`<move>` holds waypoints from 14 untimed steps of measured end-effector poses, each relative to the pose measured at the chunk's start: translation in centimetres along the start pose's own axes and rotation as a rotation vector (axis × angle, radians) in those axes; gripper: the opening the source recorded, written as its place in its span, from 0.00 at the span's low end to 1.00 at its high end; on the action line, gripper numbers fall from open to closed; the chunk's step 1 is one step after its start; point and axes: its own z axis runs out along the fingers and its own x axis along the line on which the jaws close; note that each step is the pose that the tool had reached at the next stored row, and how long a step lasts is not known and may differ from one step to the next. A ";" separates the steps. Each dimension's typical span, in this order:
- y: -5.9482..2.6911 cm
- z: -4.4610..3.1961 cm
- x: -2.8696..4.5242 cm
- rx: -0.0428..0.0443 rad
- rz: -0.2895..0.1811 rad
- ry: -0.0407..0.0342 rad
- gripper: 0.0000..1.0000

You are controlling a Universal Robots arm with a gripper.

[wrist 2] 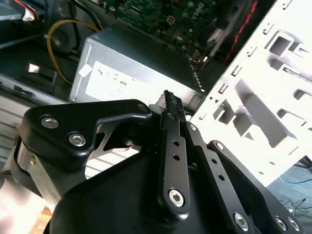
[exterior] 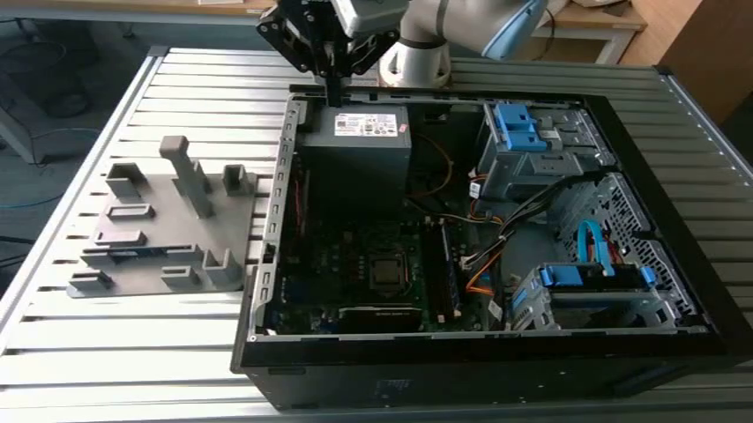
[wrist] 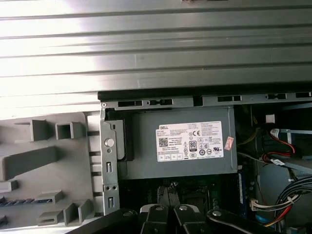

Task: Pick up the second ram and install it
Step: 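Reach for the second ram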

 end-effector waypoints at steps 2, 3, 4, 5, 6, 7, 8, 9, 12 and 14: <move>-0.03 -0.01 0.37 0.0001 0.000 0.0001 0.10; -0.04 -0.01 0.49 0.0000 0.000 0.0000 0.10; -0.05 -0.02 0.60 0.0000 0.000 0.0000 0.10; -0.06 -0.02 0.70 0.0000 0.000 0.0000 0.10; -0.06 -0.02 0.80 0.0000 0.000 0.0000 0.10; -0.07 -0.03 0.91 0.0000 0.000 0.0001 0.10; -0.08 -0.03 1.00 0.0000 0.000 0.0000 0.10; -0.08 -0.03 1.09 0.0001 0.000 0.0001 0.10; -0.11 -0.04 1.41 0.0000 0.000 0.0001 0.10; -0.13 -0.05 1.65 0.0000 0.000 0.0000 0.10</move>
